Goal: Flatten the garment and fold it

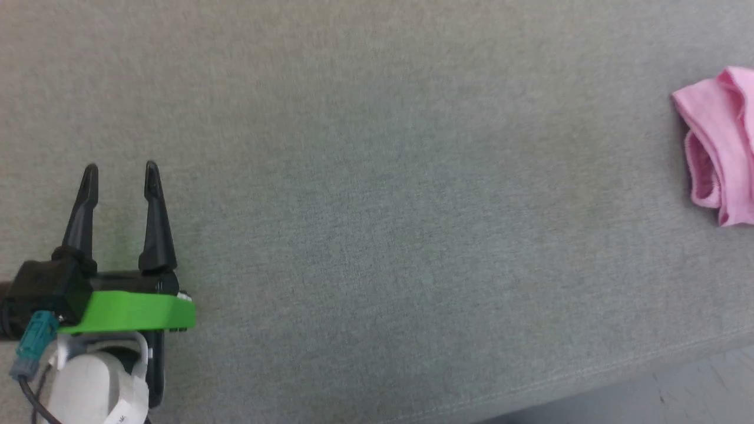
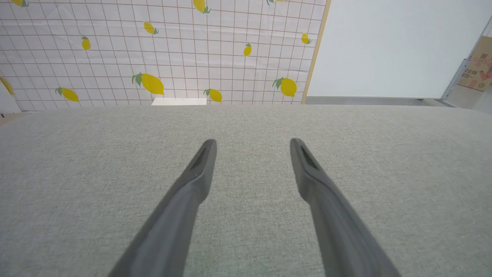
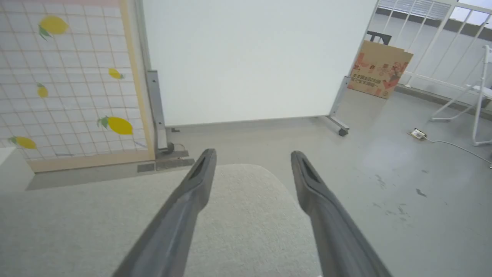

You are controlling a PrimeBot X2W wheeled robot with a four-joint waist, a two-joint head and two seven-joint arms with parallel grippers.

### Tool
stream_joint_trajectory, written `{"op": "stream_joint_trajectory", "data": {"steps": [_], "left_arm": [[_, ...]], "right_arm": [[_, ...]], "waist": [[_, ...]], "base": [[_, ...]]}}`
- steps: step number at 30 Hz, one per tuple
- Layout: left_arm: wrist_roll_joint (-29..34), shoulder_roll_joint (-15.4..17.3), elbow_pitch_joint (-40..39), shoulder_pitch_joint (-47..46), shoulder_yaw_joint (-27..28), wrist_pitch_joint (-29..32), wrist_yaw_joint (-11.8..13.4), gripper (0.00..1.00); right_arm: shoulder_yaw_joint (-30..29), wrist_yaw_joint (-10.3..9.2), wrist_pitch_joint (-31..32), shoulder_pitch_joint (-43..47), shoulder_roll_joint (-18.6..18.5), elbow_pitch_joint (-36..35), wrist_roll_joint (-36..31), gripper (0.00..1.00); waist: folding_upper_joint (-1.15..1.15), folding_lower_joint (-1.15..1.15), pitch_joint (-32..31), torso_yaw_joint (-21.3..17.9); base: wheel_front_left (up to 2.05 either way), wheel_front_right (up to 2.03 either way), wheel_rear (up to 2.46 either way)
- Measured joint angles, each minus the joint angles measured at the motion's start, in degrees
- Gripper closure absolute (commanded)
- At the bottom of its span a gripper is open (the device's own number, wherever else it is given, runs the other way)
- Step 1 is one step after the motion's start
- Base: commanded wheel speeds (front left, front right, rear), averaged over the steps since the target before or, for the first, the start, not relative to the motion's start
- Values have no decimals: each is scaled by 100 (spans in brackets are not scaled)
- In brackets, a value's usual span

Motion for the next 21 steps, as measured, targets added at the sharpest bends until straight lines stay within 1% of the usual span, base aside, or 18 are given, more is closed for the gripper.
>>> {"op": "stream_joint_trajectory", "data": {"steps": [2,4,8,13,16,21], "left_arm": [[-53,-77,124,43,20,-88,24,0],[-58,-132,243,66,27,-168,58,0],[-67,-274,445,191,82,-313,142,0],[-84,-416,582,370,157,-409,241,0],[-59,-461,609,414,147,-412,291,0],[-20,-475,635,453,81,-428,320,0]], "right_arm": [[108,0,-215,27,265,-333,280,0],[358,1,-482,148,438,-708,343,0],[695,0,-1004,649,942,-1245,307,0],[856,-1,-1537,1382,1730,-1673,129,0],[793,-1,-1727,1851,1969,-1828,-1,0],[867,-1,-1949,2514,2084,-2045,-101,0]], "waist": [[0,0,-174,13],[0,-1,-360,38],[0,-1,-774,126],[0,-1,-1326,316],[0,-1,-1598,477],[0,-1,-1908,834]], "base": [[0,0,0],[0,0,0],[0,0,0],[0,0,0],[0,0,0],[0,0,0]]}}
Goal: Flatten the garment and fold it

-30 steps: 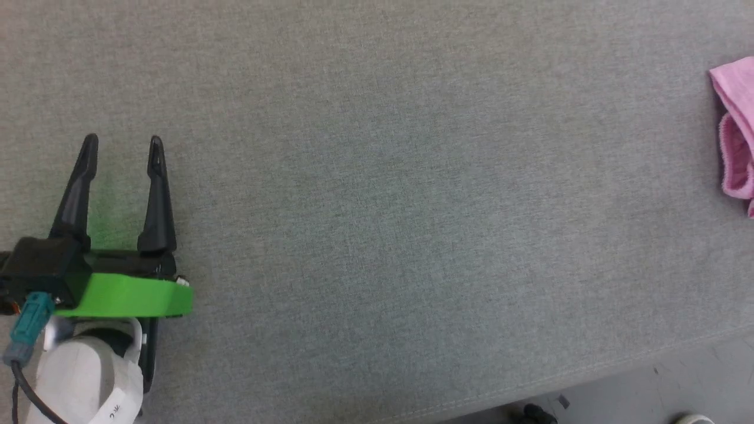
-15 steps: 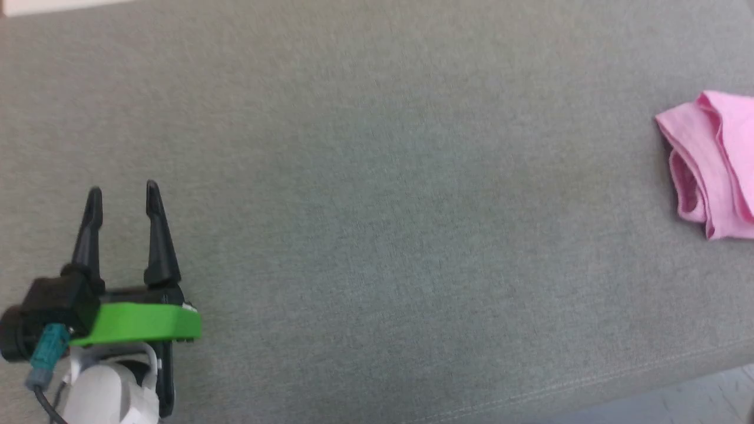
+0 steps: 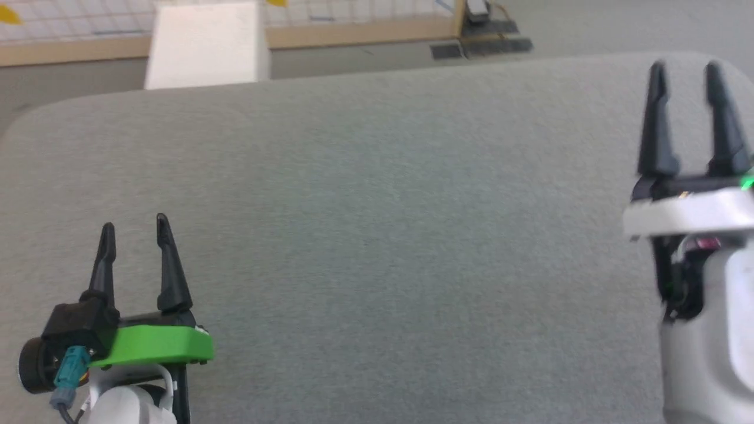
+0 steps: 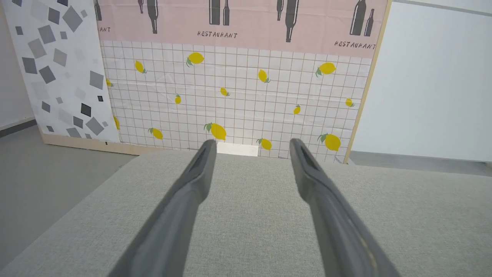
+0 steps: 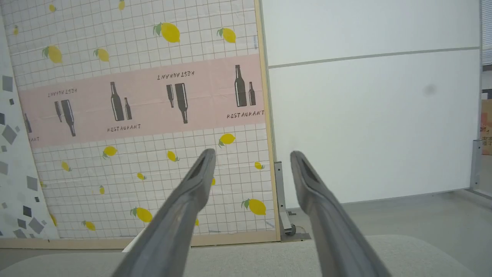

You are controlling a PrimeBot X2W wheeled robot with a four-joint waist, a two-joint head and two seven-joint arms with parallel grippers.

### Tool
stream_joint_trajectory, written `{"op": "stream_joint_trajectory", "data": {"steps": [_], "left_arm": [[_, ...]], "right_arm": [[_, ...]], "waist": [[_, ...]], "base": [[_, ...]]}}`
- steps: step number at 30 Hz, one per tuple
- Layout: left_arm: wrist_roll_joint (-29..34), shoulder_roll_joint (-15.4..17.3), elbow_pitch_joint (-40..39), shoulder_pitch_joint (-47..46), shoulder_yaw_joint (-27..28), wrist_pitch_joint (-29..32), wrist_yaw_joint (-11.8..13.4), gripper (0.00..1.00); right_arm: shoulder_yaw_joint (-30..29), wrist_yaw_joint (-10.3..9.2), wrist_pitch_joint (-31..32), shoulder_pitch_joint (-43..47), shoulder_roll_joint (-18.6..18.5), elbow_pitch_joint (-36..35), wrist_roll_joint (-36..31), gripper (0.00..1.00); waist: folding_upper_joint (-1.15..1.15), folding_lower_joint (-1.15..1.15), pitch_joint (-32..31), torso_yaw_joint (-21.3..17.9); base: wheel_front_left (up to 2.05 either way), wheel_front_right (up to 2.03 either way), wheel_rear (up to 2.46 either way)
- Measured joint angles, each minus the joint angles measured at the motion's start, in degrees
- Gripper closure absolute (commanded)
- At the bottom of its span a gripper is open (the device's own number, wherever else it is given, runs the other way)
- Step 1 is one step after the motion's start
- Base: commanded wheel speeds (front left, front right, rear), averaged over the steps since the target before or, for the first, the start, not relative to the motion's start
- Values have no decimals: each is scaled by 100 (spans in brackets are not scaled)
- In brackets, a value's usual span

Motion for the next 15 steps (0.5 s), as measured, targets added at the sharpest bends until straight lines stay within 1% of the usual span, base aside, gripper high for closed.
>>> {"op": "stream_joint_trajectory", "data": {"steps": [4,7,11,15], "left_arm": [[57,-18,122,21,-121,1,2,0],[197,-27,263,30,-343,47,3,0],[344,-62,530,23,-524,88,5,0],[431,-70,783,9,-598,102,52,0]], "right_arm": [[303,0,-120,478,23,-31,231,0],[421,0,-177,822,29,54,265,0],[483,0,-226,1227,27,179,169,0],[547,0,-234,1463,30,219,25,0]], "waist": [[0,0,-200,259],[0,0,-319,408],[0,0,-415,539],[0,0,-430,569]], "base": [[0,0,0],[0,0,0],[0,0,0],[0,0,0]]}}
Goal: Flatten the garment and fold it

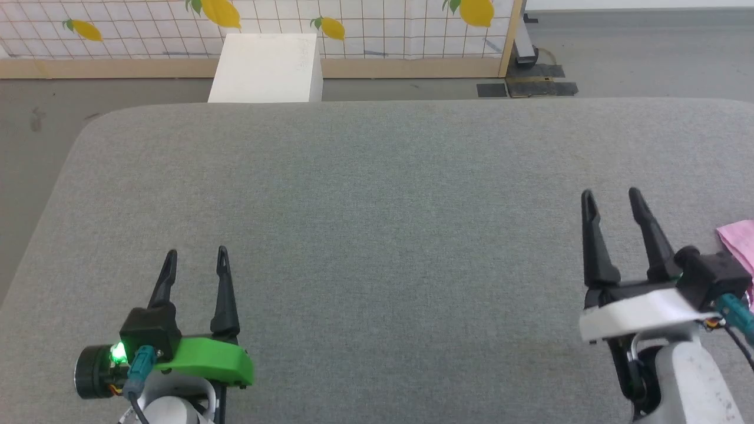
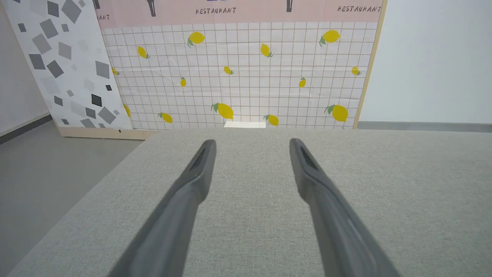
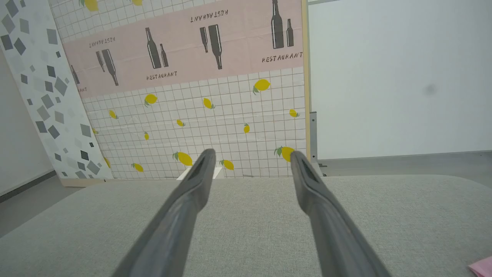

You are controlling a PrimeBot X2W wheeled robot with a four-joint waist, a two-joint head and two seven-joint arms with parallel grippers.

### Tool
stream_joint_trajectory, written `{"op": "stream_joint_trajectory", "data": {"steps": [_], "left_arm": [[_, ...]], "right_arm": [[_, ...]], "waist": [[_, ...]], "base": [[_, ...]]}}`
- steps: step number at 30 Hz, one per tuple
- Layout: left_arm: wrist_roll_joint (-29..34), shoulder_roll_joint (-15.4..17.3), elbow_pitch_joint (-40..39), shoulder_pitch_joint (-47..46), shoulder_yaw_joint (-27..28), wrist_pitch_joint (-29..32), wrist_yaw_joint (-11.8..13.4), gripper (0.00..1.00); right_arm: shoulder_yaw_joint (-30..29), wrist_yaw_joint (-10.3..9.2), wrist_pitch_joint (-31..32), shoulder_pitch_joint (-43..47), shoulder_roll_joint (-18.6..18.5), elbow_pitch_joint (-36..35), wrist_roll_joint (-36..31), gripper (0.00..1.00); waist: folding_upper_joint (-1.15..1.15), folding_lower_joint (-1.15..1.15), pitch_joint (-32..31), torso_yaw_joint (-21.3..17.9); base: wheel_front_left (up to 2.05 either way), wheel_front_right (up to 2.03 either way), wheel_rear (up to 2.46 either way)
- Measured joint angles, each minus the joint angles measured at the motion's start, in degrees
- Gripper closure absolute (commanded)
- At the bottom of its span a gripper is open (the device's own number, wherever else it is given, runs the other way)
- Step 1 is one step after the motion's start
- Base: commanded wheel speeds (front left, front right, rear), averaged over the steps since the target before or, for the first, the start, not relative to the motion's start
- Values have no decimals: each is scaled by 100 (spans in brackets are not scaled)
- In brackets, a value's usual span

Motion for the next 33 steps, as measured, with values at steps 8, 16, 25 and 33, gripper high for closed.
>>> {"op": "stream_joint_trajectory", "data": {"steps": [8,16,25,33], "left_arm": [[-13,-111,308,-5,1,-83,94,0],[-43,-142,344,-4,-9,-103,73,0],[-87,-143,461,-2,-27,-120,-4,100],[-63,-143,449,-2,-22,-65,-5,100]], "right_arm": [[-3,0,-43,597,0,38,-43,0],[-16,0,-43,748,-1,29,-33,0],[-16,1,-41,747,-1,34,-32,100],[-14,1,19,747,-1,24,-40,100]], "waist": [[0,0,-8,12],[0,0,-13,-33],[0,0,-43,-45],[0,0,-56,-28]], "base": [[0,0,0],[0,0,0],[0,0,0],[0,0,0]]}}
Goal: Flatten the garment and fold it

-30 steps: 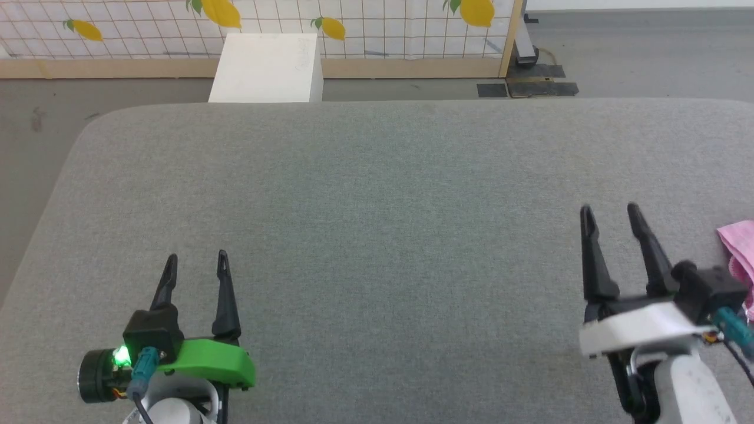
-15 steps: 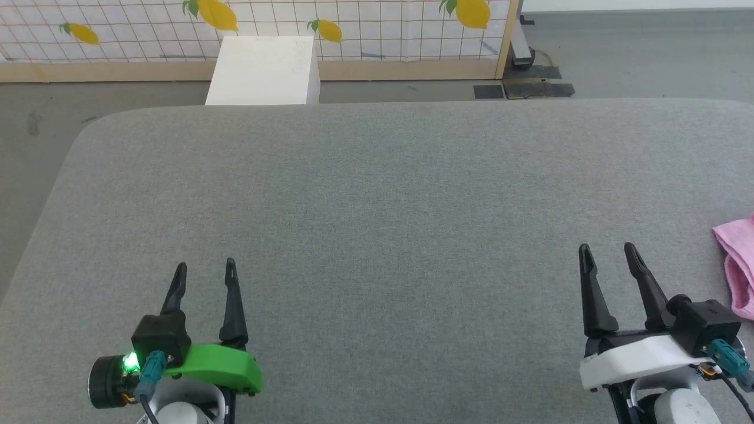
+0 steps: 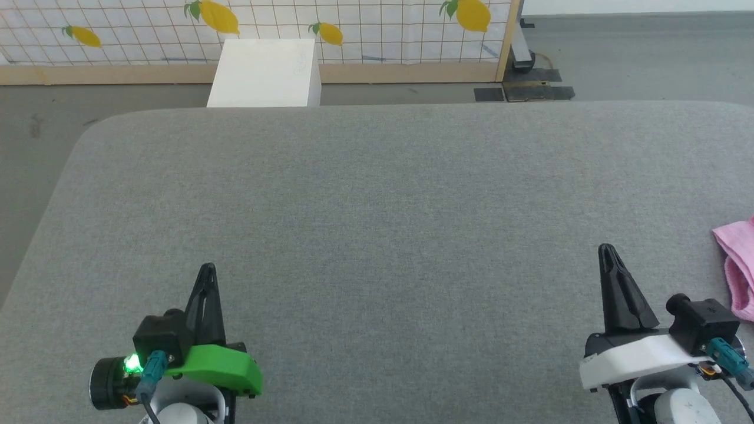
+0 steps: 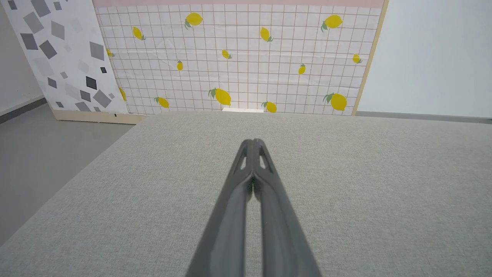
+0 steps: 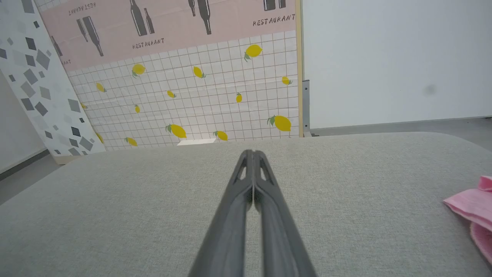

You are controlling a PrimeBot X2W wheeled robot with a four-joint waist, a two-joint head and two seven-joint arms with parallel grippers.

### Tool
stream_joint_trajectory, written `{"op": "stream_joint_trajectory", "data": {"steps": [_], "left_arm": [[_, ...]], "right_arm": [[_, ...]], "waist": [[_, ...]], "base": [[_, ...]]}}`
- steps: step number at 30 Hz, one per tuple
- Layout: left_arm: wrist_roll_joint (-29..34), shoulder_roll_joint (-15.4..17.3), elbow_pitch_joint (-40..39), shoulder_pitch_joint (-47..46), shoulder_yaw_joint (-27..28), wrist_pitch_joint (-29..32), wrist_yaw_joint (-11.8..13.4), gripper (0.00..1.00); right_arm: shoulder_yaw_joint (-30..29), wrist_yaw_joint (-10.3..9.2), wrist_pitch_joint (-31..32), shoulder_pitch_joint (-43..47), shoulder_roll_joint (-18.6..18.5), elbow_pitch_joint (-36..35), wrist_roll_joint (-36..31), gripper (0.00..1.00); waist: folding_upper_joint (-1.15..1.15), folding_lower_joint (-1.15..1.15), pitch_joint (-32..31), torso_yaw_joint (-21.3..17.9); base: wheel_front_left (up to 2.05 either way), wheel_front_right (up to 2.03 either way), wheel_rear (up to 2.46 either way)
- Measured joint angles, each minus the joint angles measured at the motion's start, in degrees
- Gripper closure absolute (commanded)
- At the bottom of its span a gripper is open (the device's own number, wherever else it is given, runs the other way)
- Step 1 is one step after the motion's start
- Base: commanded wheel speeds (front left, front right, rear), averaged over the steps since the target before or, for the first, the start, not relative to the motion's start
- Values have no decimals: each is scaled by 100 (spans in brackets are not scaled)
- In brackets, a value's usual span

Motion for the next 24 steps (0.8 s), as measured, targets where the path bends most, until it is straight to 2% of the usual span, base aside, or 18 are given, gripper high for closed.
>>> {"op": "stream_joint_trajectory", "data": {"steps": [24], "left_arm": [[155,-76,-168,6,82,289,-100,100]], "right_arm": [[29,0,268,2,0,-160,-207,100]], "waist": [[0,0,-45,62]], "base": [[0,0,0]]}}
